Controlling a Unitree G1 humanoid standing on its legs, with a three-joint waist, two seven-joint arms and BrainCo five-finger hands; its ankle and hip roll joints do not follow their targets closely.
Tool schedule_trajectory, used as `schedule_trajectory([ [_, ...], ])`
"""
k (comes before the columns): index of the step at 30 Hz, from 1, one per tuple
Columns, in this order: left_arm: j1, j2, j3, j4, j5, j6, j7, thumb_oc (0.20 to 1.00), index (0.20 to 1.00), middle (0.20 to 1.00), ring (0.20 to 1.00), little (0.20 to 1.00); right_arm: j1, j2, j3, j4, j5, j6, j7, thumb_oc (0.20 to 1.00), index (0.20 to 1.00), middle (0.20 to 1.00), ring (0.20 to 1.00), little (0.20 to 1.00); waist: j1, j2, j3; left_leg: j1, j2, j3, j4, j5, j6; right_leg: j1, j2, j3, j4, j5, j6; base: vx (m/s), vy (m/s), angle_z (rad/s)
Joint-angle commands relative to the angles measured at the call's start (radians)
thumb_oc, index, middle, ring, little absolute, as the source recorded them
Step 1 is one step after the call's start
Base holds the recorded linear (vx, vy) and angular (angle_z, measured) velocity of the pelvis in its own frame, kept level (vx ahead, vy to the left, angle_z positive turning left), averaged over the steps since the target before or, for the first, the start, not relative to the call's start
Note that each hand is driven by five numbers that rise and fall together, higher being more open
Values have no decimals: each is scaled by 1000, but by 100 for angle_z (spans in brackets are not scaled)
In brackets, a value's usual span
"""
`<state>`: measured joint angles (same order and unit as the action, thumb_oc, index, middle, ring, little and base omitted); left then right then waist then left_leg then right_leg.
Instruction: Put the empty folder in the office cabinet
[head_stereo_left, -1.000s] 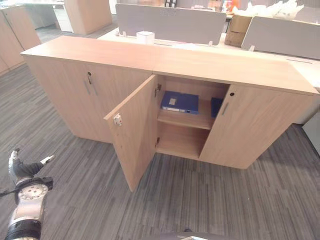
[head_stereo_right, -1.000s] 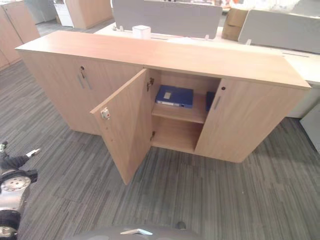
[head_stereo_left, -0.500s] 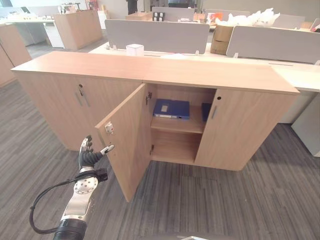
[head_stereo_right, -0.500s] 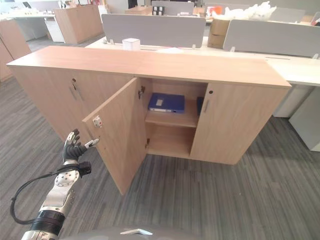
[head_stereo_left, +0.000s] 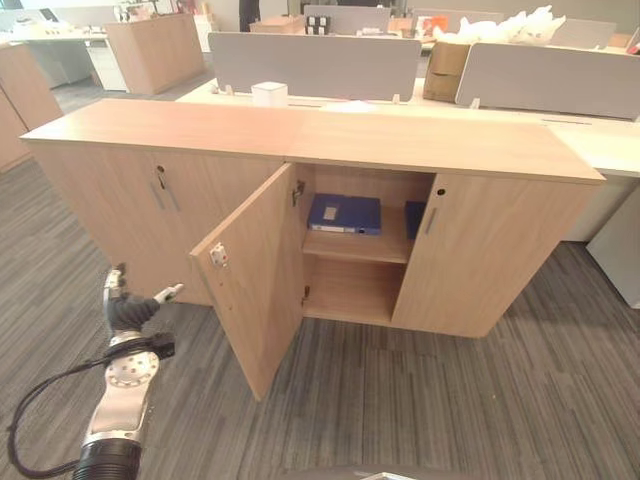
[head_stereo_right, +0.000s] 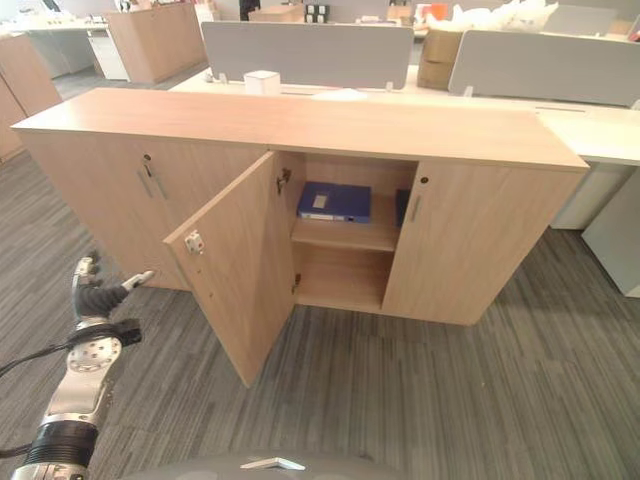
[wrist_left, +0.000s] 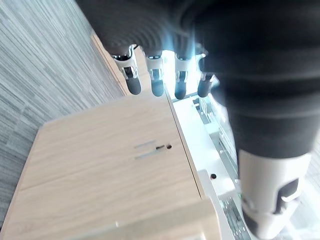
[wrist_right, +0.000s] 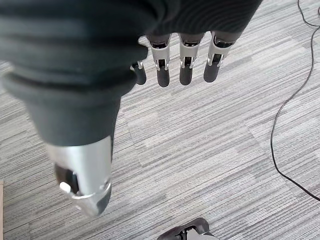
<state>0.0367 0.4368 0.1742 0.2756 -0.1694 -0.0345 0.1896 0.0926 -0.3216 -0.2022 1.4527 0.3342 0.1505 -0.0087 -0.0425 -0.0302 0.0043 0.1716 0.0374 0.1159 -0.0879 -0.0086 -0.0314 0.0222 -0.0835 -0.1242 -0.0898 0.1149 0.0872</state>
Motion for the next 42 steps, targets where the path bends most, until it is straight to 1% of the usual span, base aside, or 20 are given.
schedule_trajectory([
  [1, -109, 151, 33, 114, -41, -47, 14, 1000, 1000, 1000, 1000, 1000, -63, -14, 26, 75, 24, -16, 9, 1000, 1000, 1000, 1000, 1000, -2, -27, -10, -21, 30, -32, 1, -73, -27, 73, -106, 15, 6, -88, 92, 0, 0, 0],
  [2, -113, 153, 31, 120, -43, -49, 14, 1000, 1000, 1000, 1000, 1000, -63, -13, 25, 75, 24, -16, 10, 1000, 1000, 1000, 1000, 1000, -1, -28, -9, -21, 30, -32, 1, -73, -27, 73, -106, 15, 6, -88, 92, 0, 0, 0],
  [3, -147, 201, 24, 202, -56, -38, 6, 1000, 1000, 1000, 1000, 1000, -63, -20, 29, 65, 40, -18, 14, 1000, 1000, 1000, 1000, 1000, -9, -24, -14, -19, 31, -28, 1, -73, -29, 73, -105, 15, 6, -88, 93, 0, 0, 0],
  [4, -153, 204, 21, 208, -58, -42, 6, 1000, 1000, 1000, 1000, 1000, -64, -19, 28, 65, 41, -19, 14, 1000, 1000, 1000, 1000, 1000, -8, -26, -13, -19, 32, -29, 1, -73, -29, 73, -105, 14, 6, -88, 93, 0, 0, 0],
  [7, -212, 284, 6, 371, -73, -30, -1, 1000, 1000, 1000, 1000, 1000, -48, -36, 28, 61, 54, -21, 20, 1000, 1000, 1000, 1000, 1000, -24, -21, -18, -18, 34, -21, 1, -74, -32, 70, -104, 18, 6, -85, 96, 0, 0, 0],
  [8, -217, 286, 2, 376, -75, -32, -2, 1000, 1000, 1000, 1000, 1000, -48, -35, 27, 61, 54, -22, 20, 1000, 1000, 1000, 1000, 1000, -23, -22, -18, -18, 34, -21, 1, -74, -32, 70, -104, 18, 6, -85, 96, 0, 0, 0],
  [10, -270, 331, -21, 470, -85, -32, -8, 1000, 1000, 1000, 1000, 1000, -33, -48, 24, 67, 59, -24, 22, 1000, 1000, 1000, 1000, 1000, -38, -21, -20, -16, 35, -15, 1, -74, -33, 65, -103, 24, 7, -79, 100, 0, 0, 0],
  [16, -343, 340, -67, 512, -105, -37, -12, 1000, 1000, 1000, 1000, 1000, -13, -67, 19, 89, 48, -21, 23, 1000, 1000, 1000, 1000, 1000, -56, -26, -17, -21, 39, 3, 1, -73, -33, 47, -99, 39, 7, -69, 106, -6, 3, -1],
  [20, -386, 292, -117, 501, -125, -44, -21, 1000, 1000, 1000, 1000, 1000, 1, -71, 22, 105, 29, -18, 23, 1000, 1000, 1000, 1000, 1000, -74, -35, -16, -25, 40, 23, 1, -74, -32, 31, -97, 58, 3, -59, 109, -26, 7, -16],
  [22, -393, 280, -123, 506, -133, -46, -26, 1000, 1000, 1000, 1000, 1000, 4, -72, 22, 105, 27, -18, 24, 1000, 1000, 1000, 1000, 1000, -76, -36, -17, -25, 39, 29, 1, -75, -32, 28, -96, 63, 3, -58, 109, -16, 5, -16],
  [23, -400, 250, -136, 509, -151, -48, -28, 1000, 1000, 1000, 1000, 1000, 5, -68, 27, 103, 27, -21, 25, 1000, 1000, 1000, 1000, 1000, -81, -38, -18, -24, 39, 35, 1, -76, -31, 25, -96, 69, 3, -57, 110, -14, 0, -19],
  [25, -405, 235, -141, 509, -162, -50, -30, 1000, 1000, 1000, 1000, 1000, 4, -67, 30, 102, 27, -21, 23, 1000, 1000, 1000, 1000, 1000, -84, -39, -18, -24, 40, 37, 1, -77, -31, 24, -96, 71, 3, -58, 109, -10, 0, -19],
  [26, -416, 193, -158, 510, -196, -51, -40, 1000, 1000, 1000, 1000, 1000, 3, -64, 32, 100, 28, -23, 22, 1000, 1000, 1000, 1000, 1000, -89, -40, -20, -22, 39, 41, 1, -78, -30, 23, -96, 75, 3, -58, 109, -11, 4, -9],
  [28, -422, 174, -164, 511, -217, -53, -42, 1000, 1000, 1000, 1000, 1000, 4, -63, 33, 98, 27, -23, 22, 1000, 1000, 1000, 1000, 1000, -90, -40, -20, -22, 39, 43, 1, -79, -29, 23, -96, 76, 3, -57, 109, -8, 4, -2],
  [29, -432, 129, -177, 503, -267, -56, -49, 1000, 1000, 1000, 1000, 1000, 1, -62, 37, 94, 27, -23, 19, 1000, 1000, 1000, 1000, 1000, -95, -39, -21, -21, 37, 43, 1, -79, -28, 23, -97, 79, 3, -56, 108, 0, 0, 0],
  [30, -432, 129, -177, 503, -267, -56, -49, 1000, 1000, 1000, 1000, 1000, 1, -62, 37, 94, 27, -23, 19, 1000, 1000, 1000, 1000, 1000, -95, -39, -21, -21, 37, 43, 1, -79, -28, 23, -97, 79, 3, -56, 108, 0, 0, 0],
  [34, -428, 3, -205, 422, -406, -67, -60, 1000, 1000, 1000, 1000, 1000, -7, -55, 39, 88, 23, -19, 13, 1000, 1000, 1000, 1000, 1000, -99, -39, -22, -20, 34, 41, 1, -82, -25, 25, -99, 77, 3, -58, 107, -2, -1, -2],
  [35, -427, 3, -205, 421, -407, -67, -59, 1000, 1000, 1000, 1000, 1000, -6, -55, 38, 88, 23, -19, 13, 1000, 1000, 1000, 1000, 1000, -99, -38, -22, -20, 34, 41, 1, -82, -25, 25, -99, 77, 3, -58, 107, -5, -5, -7],
  [37, -413, -50, -227, 367, -462, -64, -75, 1000, 1000, 1000, 1000, 1000, -11, -53, 35, 89, 23, -14, 10, 1000, 1000, 1000, 1000, 1000, -99, -37, -21, -20, 33, 39, 1, -82, -23, 28, -99, 75, 3, -59, 106, -6, -7, -4],
  [42, -399, -96, -274, 308, -508, -48, -102, 1000, 1000, 1000, 1000, 1000, -20, -52, 32, 90, 22, -6, 7, 1000, 1000, 1000, 1000, 1000, -99, -33, -20, -22, 30, 34, 1, -82, -21, 31, -102, 72, 3, -59, 105, -5, -3, 4],
])
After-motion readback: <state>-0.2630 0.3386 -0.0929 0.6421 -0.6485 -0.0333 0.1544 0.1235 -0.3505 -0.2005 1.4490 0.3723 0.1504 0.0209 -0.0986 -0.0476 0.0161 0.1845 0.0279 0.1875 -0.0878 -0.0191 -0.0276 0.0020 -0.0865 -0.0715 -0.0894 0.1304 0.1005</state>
